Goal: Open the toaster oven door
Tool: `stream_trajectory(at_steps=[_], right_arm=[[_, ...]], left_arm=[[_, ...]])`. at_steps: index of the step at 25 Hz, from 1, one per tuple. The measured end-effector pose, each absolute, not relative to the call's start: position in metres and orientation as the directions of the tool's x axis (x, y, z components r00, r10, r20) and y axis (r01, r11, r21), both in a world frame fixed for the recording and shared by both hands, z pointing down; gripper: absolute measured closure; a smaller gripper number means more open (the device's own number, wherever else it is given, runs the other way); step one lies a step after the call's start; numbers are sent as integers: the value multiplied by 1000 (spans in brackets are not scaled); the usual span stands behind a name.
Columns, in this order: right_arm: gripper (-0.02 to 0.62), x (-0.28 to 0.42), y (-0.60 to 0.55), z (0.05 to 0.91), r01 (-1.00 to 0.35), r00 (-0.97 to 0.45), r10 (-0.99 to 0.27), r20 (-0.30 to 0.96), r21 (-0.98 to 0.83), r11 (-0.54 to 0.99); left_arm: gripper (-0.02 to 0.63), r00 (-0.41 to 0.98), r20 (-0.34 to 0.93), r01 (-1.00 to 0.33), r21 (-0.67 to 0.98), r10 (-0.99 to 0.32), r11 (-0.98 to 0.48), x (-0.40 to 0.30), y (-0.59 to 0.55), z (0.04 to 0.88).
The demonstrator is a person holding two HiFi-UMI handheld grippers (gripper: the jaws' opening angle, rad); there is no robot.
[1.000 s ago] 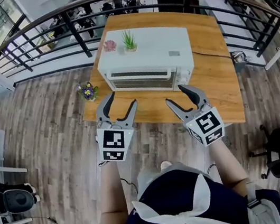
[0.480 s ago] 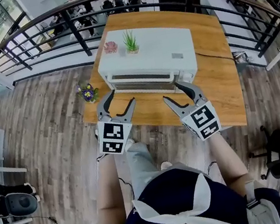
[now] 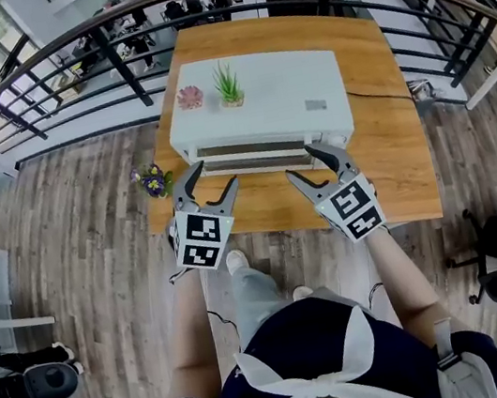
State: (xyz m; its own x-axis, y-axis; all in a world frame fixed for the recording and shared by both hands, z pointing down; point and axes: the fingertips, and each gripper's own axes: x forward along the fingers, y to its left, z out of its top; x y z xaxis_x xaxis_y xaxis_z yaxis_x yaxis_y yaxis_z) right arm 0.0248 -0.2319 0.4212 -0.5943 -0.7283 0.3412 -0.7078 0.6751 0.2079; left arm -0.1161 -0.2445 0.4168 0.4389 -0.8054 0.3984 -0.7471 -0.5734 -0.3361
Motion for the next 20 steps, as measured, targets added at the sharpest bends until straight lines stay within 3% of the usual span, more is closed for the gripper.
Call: stream_trajectory(at_steps=[20], right_arm=[[380, 23, -265, 467, -685, -488, -730, 479, 308, 660]], left_arm=[[328, 435, 537, -628, -395, -723, -671, -112, -292, 461]])
